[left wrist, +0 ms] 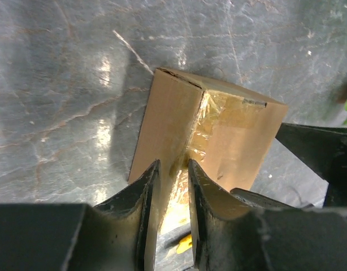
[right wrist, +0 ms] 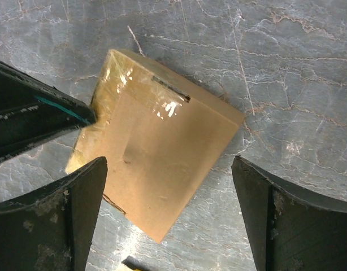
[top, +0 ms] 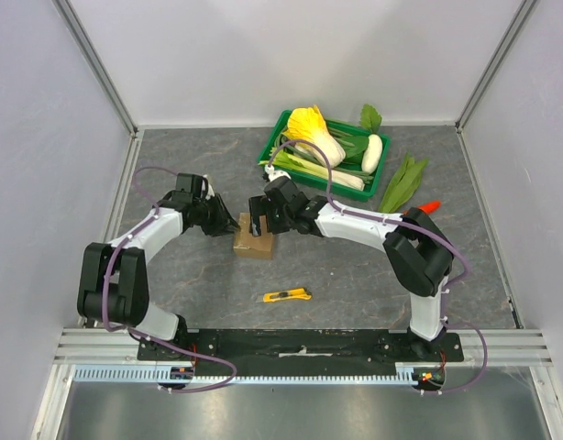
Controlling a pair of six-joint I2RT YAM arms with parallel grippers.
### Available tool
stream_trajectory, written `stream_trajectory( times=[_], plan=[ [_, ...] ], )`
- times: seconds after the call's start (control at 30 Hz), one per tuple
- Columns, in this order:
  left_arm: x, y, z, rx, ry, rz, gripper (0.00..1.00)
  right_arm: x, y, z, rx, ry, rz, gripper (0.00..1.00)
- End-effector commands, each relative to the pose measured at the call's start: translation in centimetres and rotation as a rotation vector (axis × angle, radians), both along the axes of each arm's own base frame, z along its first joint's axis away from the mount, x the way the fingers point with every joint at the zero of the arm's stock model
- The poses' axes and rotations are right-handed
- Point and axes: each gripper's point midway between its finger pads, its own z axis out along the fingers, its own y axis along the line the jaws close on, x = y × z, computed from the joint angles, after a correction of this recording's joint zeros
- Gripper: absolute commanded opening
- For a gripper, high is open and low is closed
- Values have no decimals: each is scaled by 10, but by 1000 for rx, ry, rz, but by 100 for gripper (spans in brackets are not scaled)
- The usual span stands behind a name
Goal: Unpack the express box
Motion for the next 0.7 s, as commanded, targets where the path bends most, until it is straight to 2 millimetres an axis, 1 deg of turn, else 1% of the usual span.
stream_trajectory(
  times=[0.0,0.03,0.07,0.1,0.13,0.23,0.33,0.43,0.5,0.57,0.63,0.67],
  plan=[
    [-20,-26,-3,-184,89,-18,32,3,13,7,57,-14,-11,96],
    [-17,-31,-1,-226,78,-19,32,5,12,7,56,-17,-16,95],
    [-19,-39,5,-286,98,-11,32,5,11,6,53,-16,-18,94],
    [-23,-41,2,-311,115,-9,32,6,11,5,54,-13,-21,92],
    [-22,-44,3,-330,114,-14,32,6,10,4,50,-10,-23,92],
    [-22,-43,2,-322,127,-13,32,5,8,-1,31,-1,-20,91],
    [-18,-34,0,-254,108,-10,32,5,4,-4,0,-12,-12,92],
    [-15,-30,5,-228,80,-14,33,3,1,-7,-35,-14,12,94],
    [-13,-29,11,-222,53,-18,35,3,-1,-9,-45,-11,18,97],
    [-10,-29,20,-218,17,-27,40,0,-2,-10,-57,-13,36,98],
    [-9,-28,23,-208,-5,-30,45,-1,-3,-13,-70,-12,43,98],
    [-9,-27,27,-206,-20,-32,46,-3,-4,-16,-86,-8,50,98]
  ],
)
